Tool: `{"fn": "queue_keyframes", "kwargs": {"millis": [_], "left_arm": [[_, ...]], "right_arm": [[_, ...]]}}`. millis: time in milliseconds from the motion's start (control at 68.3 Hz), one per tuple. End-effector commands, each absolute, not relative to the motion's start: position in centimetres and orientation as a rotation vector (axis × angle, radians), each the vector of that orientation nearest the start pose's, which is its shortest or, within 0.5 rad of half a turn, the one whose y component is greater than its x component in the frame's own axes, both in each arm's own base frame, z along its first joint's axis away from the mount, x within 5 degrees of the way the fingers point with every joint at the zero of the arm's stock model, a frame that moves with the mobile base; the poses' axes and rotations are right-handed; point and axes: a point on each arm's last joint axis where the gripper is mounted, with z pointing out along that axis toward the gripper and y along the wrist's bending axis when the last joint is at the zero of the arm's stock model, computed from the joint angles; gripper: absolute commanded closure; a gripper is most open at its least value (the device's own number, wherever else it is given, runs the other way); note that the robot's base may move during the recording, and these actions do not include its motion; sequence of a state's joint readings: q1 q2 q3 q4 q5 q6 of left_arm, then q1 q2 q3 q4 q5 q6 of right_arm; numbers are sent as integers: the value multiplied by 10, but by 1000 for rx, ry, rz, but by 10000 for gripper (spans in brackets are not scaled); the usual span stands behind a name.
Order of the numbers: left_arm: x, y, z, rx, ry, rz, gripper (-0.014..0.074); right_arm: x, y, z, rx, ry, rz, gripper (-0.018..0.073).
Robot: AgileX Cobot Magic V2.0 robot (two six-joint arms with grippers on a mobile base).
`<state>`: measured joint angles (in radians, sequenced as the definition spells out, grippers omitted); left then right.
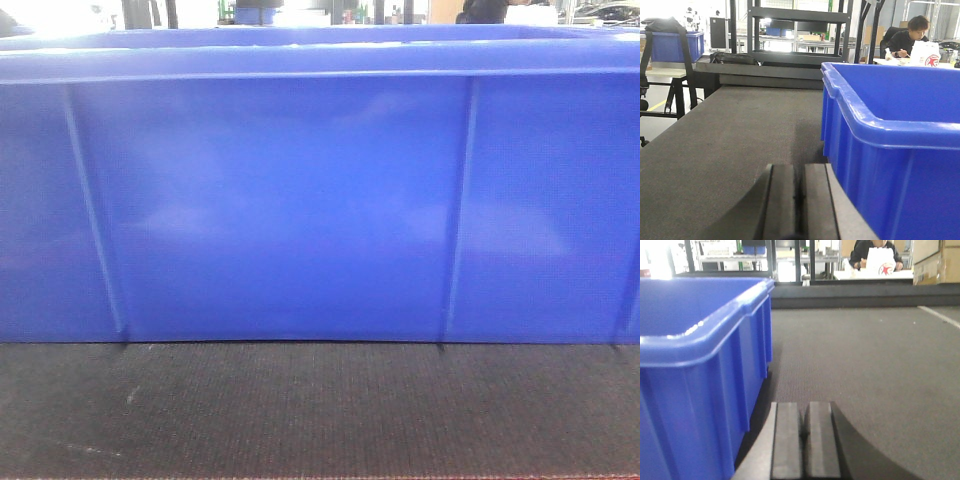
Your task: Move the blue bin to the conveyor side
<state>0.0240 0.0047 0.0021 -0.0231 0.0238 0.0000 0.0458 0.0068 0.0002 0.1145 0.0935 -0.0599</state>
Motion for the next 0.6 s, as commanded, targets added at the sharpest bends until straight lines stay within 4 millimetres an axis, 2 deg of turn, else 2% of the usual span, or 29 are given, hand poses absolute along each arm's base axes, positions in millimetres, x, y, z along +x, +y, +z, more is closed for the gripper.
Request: {"fn": "queue_keyframes", "kwargs": {"millis": [0, 586], "left_arm": [[56, 2, 213, -42, 1489, -1, 605], [56, 2, 213, -42, 1489, -1, 605]], "right_arm": [[56, 3, 209, 6, 1534, 81, 644], [56, 1, 210, 25, 1521, 61, 644]]}}
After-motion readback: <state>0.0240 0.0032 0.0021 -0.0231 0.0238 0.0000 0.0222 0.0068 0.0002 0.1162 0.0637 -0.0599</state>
